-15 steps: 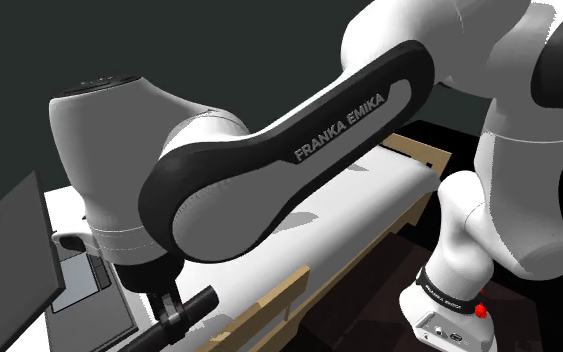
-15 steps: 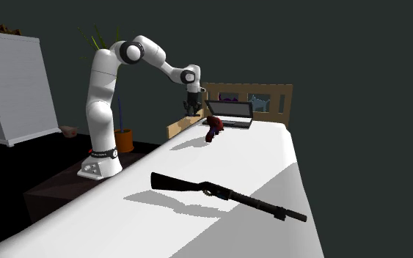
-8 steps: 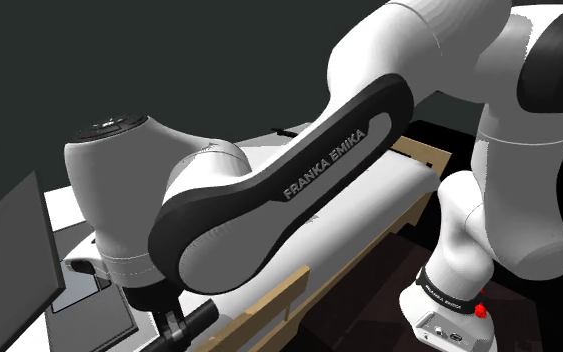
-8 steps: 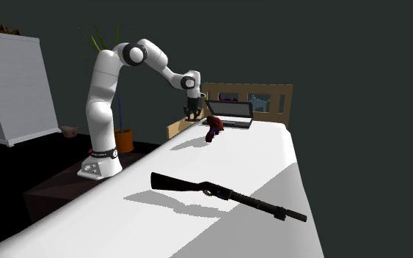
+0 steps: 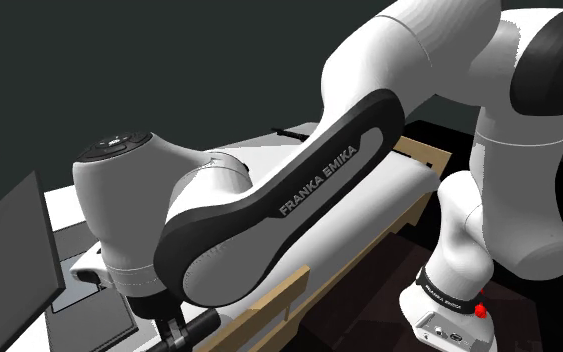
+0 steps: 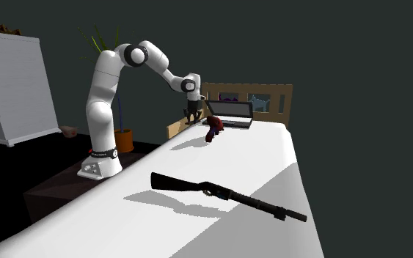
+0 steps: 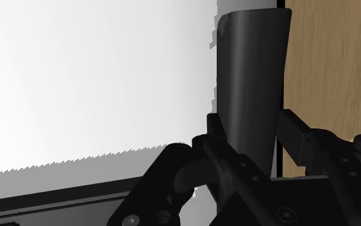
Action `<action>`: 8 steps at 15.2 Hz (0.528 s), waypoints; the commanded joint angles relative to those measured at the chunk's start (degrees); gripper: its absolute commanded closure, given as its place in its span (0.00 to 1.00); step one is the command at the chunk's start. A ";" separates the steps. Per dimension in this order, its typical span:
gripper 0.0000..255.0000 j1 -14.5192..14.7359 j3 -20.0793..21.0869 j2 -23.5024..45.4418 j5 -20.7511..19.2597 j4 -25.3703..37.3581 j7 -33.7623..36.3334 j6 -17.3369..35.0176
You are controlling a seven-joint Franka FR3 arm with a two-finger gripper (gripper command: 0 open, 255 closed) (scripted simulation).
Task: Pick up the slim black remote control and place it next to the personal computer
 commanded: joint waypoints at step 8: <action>0.00 0.02 0.01 0.02 0.00 -0.01 0.02 0.02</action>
